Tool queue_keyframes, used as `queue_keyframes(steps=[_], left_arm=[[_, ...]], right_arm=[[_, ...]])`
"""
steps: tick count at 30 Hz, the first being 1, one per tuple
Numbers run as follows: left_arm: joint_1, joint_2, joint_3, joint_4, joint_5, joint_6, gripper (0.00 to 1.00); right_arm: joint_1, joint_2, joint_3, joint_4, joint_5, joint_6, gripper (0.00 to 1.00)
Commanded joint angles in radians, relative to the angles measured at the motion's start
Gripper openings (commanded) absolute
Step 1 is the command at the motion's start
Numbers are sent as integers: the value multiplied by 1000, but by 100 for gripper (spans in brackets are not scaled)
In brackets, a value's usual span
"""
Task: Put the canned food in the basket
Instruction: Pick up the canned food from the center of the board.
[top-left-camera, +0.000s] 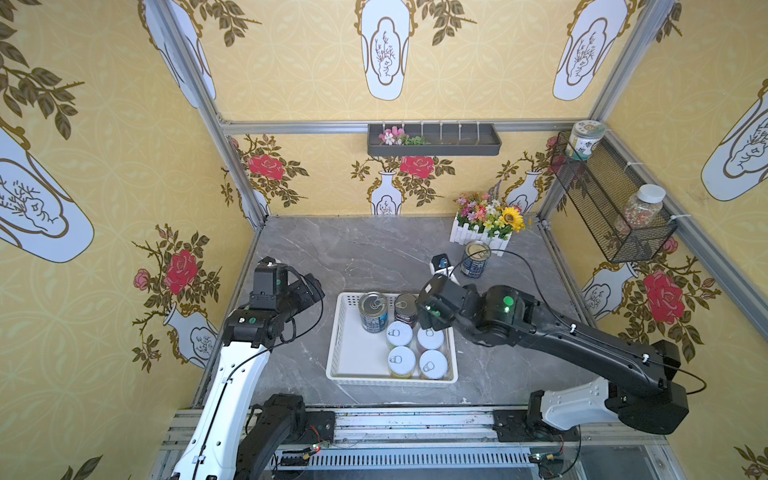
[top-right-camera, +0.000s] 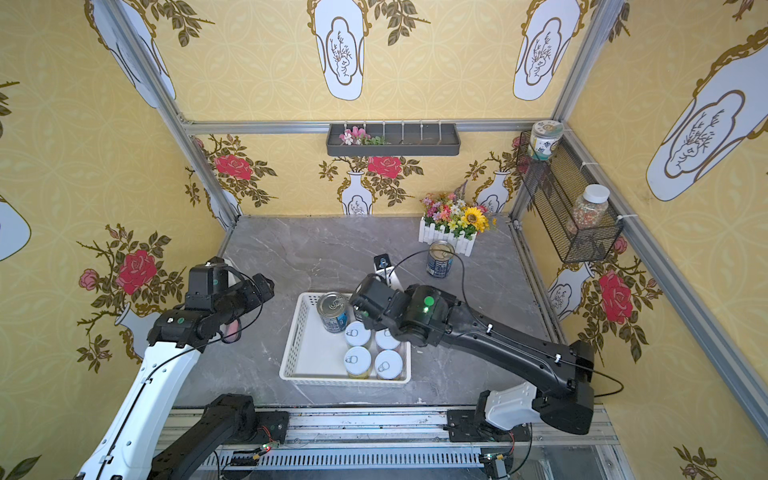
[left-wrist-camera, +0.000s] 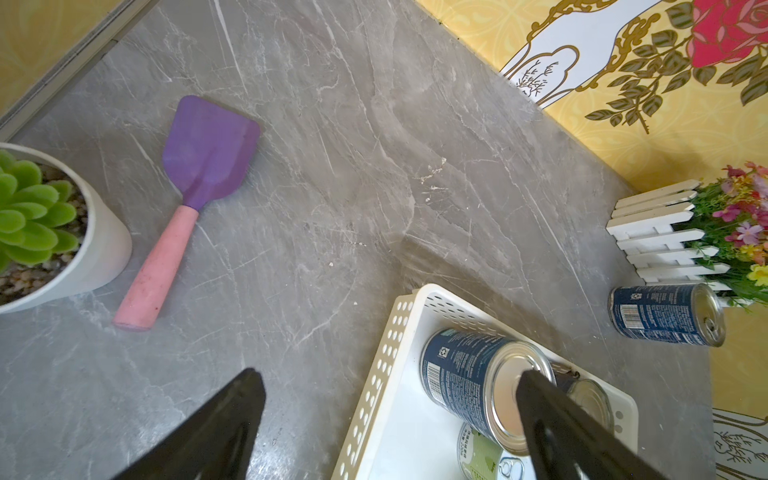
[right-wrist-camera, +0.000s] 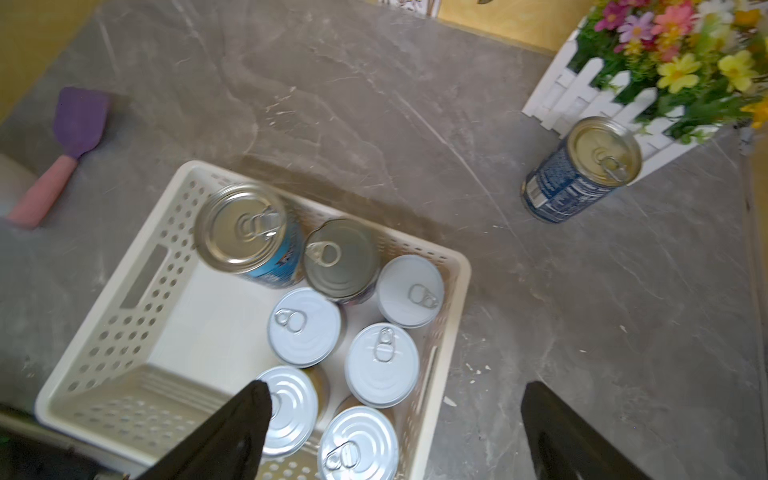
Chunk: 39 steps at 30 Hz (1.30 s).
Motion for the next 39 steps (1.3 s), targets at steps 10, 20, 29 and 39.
queue_keyframes(steps=[10,20,29,39], left_arm=[[-4,-4,-6,15,3,1,100],[-6,-3,-6,18,12,4,100],[-6,-2,-6,21,18,7,100],[-6,4,-6,21,19,8,100]], right_arm=[[-638,118,-37,194,-487,-133,97],[-783,385,170,141,-449,-164,97],[-834,558,316,76,-442,-190,97],[-867,670,390,76,-476,-217,97]])
